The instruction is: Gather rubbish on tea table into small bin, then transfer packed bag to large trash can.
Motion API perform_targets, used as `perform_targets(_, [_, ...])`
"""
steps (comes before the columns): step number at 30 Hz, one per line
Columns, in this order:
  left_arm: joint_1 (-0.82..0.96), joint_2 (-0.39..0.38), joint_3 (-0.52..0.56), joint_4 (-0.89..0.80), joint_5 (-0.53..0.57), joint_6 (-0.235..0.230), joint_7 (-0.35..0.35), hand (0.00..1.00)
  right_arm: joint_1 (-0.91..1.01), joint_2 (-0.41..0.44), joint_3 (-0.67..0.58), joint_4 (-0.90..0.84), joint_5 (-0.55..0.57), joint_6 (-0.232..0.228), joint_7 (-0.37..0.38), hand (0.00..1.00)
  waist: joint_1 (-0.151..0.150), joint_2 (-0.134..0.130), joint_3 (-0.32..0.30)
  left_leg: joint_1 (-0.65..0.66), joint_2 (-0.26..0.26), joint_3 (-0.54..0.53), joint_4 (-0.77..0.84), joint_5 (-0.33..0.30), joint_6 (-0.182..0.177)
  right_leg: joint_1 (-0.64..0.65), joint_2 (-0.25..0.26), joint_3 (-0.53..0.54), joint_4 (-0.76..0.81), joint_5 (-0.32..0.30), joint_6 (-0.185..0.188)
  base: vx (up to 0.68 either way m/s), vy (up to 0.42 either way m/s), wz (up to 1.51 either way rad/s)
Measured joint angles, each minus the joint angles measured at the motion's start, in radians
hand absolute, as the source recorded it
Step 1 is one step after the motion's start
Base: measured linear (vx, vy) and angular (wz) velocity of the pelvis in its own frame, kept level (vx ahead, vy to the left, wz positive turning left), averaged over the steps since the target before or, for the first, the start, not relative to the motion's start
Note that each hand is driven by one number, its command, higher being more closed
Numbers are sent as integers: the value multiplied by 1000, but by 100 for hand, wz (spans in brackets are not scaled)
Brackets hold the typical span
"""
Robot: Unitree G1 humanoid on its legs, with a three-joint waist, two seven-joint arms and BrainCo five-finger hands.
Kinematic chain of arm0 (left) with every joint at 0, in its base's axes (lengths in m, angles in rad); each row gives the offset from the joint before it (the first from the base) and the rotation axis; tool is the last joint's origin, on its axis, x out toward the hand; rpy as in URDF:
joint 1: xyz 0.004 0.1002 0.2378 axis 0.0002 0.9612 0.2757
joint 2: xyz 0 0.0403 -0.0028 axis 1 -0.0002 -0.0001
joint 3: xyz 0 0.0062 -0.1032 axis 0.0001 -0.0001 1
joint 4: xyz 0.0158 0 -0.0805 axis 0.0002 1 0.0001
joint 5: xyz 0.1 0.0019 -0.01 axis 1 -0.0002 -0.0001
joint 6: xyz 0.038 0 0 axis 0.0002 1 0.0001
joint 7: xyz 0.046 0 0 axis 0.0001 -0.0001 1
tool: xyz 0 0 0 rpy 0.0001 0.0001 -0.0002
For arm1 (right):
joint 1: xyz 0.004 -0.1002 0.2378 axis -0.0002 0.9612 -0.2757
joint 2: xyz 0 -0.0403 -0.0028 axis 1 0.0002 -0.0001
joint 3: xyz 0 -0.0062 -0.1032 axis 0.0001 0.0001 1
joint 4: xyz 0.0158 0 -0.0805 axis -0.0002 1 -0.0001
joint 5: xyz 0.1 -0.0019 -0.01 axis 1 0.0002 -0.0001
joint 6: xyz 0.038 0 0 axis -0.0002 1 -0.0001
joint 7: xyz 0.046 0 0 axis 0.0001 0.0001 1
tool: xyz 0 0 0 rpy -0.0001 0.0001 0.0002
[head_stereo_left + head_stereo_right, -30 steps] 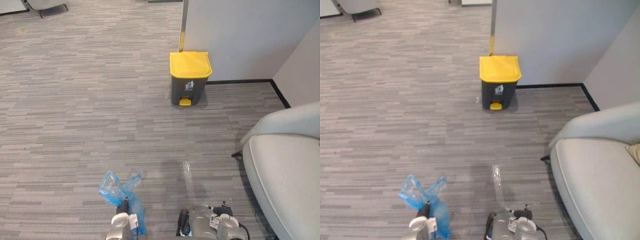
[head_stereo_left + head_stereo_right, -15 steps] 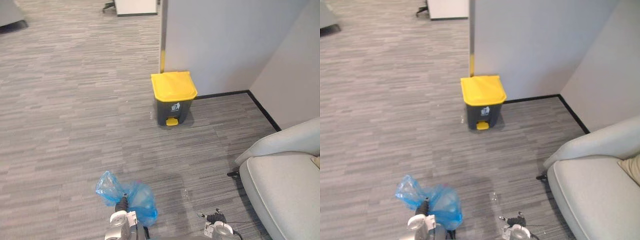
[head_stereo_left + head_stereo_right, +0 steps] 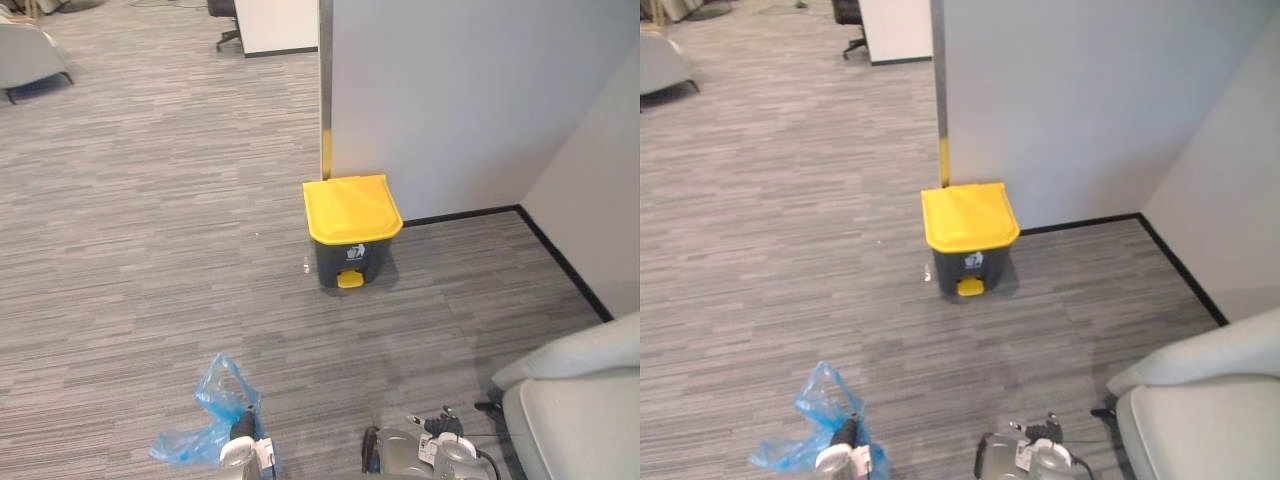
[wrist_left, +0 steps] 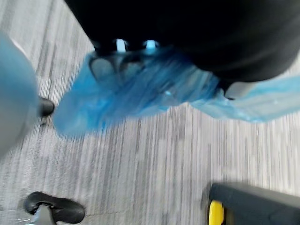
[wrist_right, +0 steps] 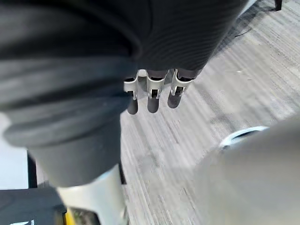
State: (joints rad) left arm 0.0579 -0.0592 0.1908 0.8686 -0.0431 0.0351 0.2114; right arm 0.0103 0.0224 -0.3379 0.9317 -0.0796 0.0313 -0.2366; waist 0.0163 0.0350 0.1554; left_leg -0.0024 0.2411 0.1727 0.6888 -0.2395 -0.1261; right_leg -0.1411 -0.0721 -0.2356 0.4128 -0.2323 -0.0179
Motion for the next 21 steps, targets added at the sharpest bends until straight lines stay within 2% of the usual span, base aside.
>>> perform_targets(1, [3, 0, 8, -20, 0, 0, -1, 100, 8, 1, 11, 1, 1, 0, 0, 0, 12, -6, 3, -39, 21, 17, 99, -7, 0, 46, 6, -5, -23, -10, -9, 334, -134, 6])
perform_targets(2, [4, 0, 6, -29, 0, 0, -1, 100, 12, 2, 20, 3, 2, 0, 0, 0, 19, -8, 4, -64, 28, 37, 126, -11, 6, 76, 6, -11, -42, -13, -13, 386, -76, -9])
perform_targets(5, [3, 0, 4, -35, 0, -1, -3, 100, 9, 7, 23, 7, 4, 0, -1, 0, 22, -17, 2, -137, 25, 121, 3, -23, 28, 157, 3, -17, -121, -8, -8, 301, 5, -5])
perform_targets(6, [-4, 0, 4, -35, 0, -1, -3, 100, 10, 11, 18, 7, 4, 1, -1, 0, 22, -23, 5, -140, 8, 144, -101, -20, 30, 183, -5, -17, -140, -6, -4, 334, 93, -4])
perform_targets(7, [-8, 1, -2, -35, 1, -1, -3, 100, 10, 16, 5, 8, 4, 1, -2, 0, 23, -30, 7, -135, -29, 149, -258, 18, 53, 206, -19, -17, -153, -2, 2, 342, 117, -4])
perform_targets(8, [-8, 2, -15, -34, 1, 0, -3, 100, 12, 17, -2, 8, 4, 1, -2, 0, 23, -28, 6, -133, -54, 147, -371, 89, 69, 215, -23, -17, -161, 1, 10, 345, 159, -16])
perform_targets(9, [-9, 2, -21, -40, 2, -2, -3, 100, 11, 16, -4, 16, 4, 1, -2, 0, 33, -38, -1, -116, -84, 138, -431, 171, 53, 223, -37, 0, -167, -2, 41, 343, 155, -10])
perform_targets(10, [-17, 8, -20, -41, 2, -2, -1, 100, 11, 25, -3, 28, 4, 2, -1, 0, 37, -57, -10, -100, -115, 149, -465, 191, 69, 230, -54, 8, -190, 10, 64, 441, 234, 4])
perform_targets(11, [-31, 13, -27, -43, 2, -2, -1, 100, 17, 42, -7, 28, 4, 8, -1, 0, 33, -76, -15, -97, -138, 153, -472, 185, 81, 249, -76, 9, -228, 34, 87, 312, 156, 17])
perform_targets(13, [-27, 9, -33, -40, 2, 1, -2, 100, 15, 45, -6, 29, 2, 11, 1, 0, 44, -84, -16, -65, -157, 184, -476, 167, 99, 253, -102, 32, -207, 54, 103, 259, 185, -17])
perform_targets(14, [-21, 3, -35, -40, 3, 1, -2, 100, 15, 48, -6, 28, 1, 10, 1, 0, 45, -80, -15, -42, -161, 195, -485, 156, 103, 244, -106, 46, -162, 55, 105, 272, 228, -35])
perform_targets(16, [-3, 6, -77, -39, 3, 1, -3, 100, 17, 44, -11, 16, 1, 4, 1, 0, 37, -57, -17, 25, -164, 193, -520, 93, 95, 154, -127, 71, 109, 59, 114, 170, 175, -15])
perform_targets(17, [-3, 12, -105, -38, 3, 2, -3, 100, 21, 38, -11, 4, 1, 6, 1, 0, 32, -69, -13, 68, -182, 186, -531, 73, 99, 71, -162, 98, 314, 102, 151, 222, 140, 14])
perform_targets(18, [-5, 24, -112, -34, 3, 2, -3, 100, 31, 41, -11, -9, 1, 5, 2, 0, 28, -75, -9, 99, -189, 171, -529, 51, 101, 7, -179, 114, 459, 95, 147, 243, 104, 25])
perform_targets(19, [-4, 31, -111, -31, 3, 3, -1, 100, 34, 41, -11, -16, 1, 4, 1, 0, 27, -78, -10, 124, -188, 162, -530, 35, 99, -33, -177, 113, 524, 67, 135, 293, 33, 34])
perform_targets(21, [-5, 41, -110, -31, 3, 2, 0, 100, 31, 35, -11, -16, 1, 1, 1, 0, 19, -75, -8, 155, -183, 141, -536, 18, 97, -95, -169, 79, 532, 9, 119, 266, -22, 35])
